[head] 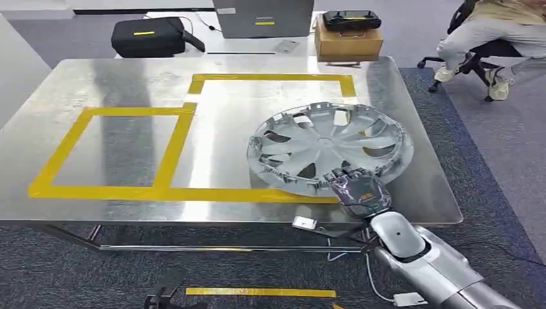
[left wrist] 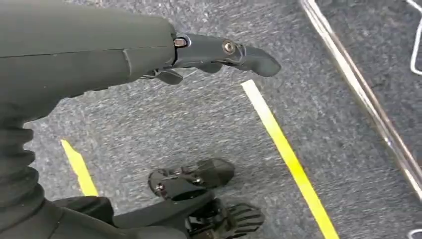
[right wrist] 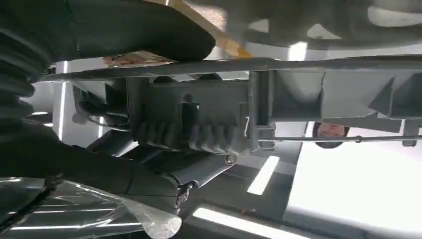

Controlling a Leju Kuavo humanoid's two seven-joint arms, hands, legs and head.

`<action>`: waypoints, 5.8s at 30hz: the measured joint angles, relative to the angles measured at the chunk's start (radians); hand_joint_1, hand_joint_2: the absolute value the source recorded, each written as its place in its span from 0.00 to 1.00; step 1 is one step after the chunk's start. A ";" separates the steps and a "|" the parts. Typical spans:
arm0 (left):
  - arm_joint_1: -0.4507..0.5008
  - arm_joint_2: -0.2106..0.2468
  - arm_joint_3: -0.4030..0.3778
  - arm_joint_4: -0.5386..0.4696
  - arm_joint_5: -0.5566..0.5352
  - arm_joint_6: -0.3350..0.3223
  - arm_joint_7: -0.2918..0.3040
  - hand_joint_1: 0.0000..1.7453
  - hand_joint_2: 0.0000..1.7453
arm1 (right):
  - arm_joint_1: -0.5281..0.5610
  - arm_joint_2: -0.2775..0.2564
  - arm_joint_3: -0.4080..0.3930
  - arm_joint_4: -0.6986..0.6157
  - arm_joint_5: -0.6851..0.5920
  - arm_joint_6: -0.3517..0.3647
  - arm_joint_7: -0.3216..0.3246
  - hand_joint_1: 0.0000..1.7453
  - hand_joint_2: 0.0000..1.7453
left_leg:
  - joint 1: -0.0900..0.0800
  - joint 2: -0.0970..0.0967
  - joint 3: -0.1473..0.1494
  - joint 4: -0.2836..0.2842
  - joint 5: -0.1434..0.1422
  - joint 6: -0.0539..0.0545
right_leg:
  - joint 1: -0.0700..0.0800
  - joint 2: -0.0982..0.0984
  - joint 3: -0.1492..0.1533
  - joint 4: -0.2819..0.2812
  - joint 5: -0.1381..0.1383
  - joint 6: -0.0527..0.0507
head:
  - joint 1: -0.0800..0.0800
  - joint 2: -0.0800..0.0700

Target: Take the parts from the cabinet and place them on the table.

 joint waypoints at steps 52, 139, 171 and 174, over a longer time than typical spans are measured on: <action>0.006 0.003 -0.069 0.000 -0.030 0.064 -0.071 0.00 1.00 | -0.111 0.096 0.079 0.180 -0.055 -0.018 -0.111 0.82 1.00 | 0.000 0.000 0.000 0.000 0.000 0.000 | 0.000 0.000 0.000 0.000 0.000 0.000 | 0.000 0.000; 0.022 0.002 -0.117 0.000 -0.047 0.029 -0.069 0.00 1.00 | -0.220 0.198 0.044 0.484 -0.054 -0.100 -0.167 0.82 1.00 | 0.000 0.000 0.000 0.001 0.000 0.000 | 0.000 0.000 0.001 0.000 0.000 0.000 | 0.000 0.000; 0.025 0.000 -0.119 0.000 -0.028 0.030 -0.071 0.00 1.00 | -0.219 0.231 0.102 0.513 -0.066 -0.100 -0.162 0.82 1.00 | 0.000 0.000 0.000 0.001 0.000 0.000 | 0.000 0.000 0.001 0.000 0.000 0.000 | 0.000 0.000; 0.025 0.000 -0.119 0.000 -0.027 0.025 -0.071 0.00 1.00 | -0.219 0.231 0.103 0.515 -0.067 -0.099 -0.162 0.82 1.00 | 0.000 0.000 0.000 0.001 0.000 0.000 | 0.000 0.000 0.001 0.000 0.000 0.000 | 0.000 0.000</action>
